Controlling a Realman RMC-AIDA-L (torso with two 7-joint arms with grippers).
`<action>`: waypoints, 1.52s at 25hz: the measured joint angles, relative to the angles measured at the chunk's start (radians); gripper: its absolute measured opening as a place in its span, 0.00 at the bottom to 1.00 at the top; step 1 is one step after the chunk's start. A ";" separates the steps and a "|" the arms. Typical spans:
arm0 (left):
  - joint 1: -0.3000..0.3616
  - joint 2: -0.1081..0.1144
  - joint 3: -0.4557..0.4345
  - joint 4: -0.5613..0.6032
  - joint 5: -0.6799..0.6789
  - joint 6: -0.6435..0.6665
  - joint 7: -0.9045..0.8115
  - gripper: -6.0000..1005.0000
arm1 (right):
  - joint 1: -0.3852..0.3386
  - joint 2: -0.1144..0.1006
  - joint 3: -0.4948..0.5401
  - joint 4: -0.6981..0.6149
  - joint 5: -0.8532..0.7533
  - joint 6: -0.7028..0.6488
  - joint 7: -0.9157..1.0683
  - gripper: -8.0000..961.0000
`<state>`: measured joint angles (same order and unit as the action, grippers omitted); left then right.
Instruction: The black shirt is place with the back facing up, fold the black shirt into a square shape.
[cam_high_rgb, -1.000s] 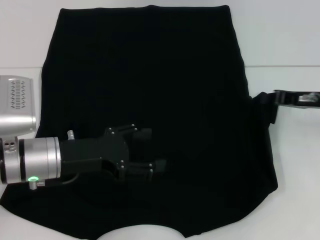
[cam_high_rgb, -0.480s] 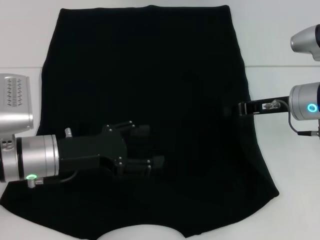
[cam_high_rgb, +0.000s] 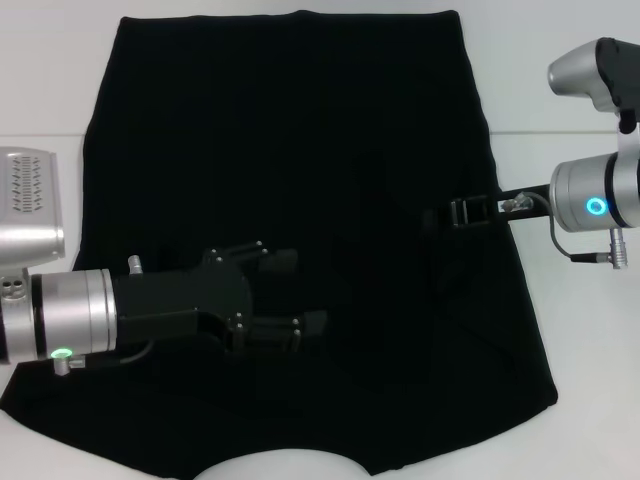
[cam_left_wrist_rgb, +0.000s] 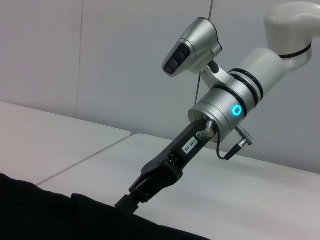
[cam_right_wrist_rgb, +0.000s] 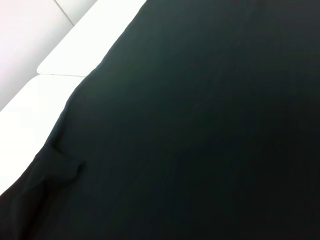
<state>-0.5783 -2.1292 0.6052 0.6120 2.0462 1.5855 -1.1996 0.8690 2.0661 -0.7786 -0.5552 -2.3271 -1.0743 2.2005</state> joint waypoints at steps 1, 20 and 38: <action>0.000 0.000 0.000 0.000 0.000 -0.001 0.000 0.90 | 0.001 0.001 -0.003 0.000 0.000 0.000 0.003 0.03; -0.001 -0.001 0.001 -0.001 0.000 -0.003 0.000 0.90 | -0.015 -0.021 -0.012 0.042 -0.109 0.067 0.147 0.28; 0.003 0.001 0.001 0.001 0.000 -0.003 0.000 0.90 | -0.022 -0.007 -0.011 0.090 -0.111 0.135 0.139 0.37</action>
<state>-0.5755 -2.1284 0.6059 0.6129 2.0466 1.5830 -1.1995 0.8473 2.0595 -0.7899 -0.4655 -2.4380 -0.9394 2.3395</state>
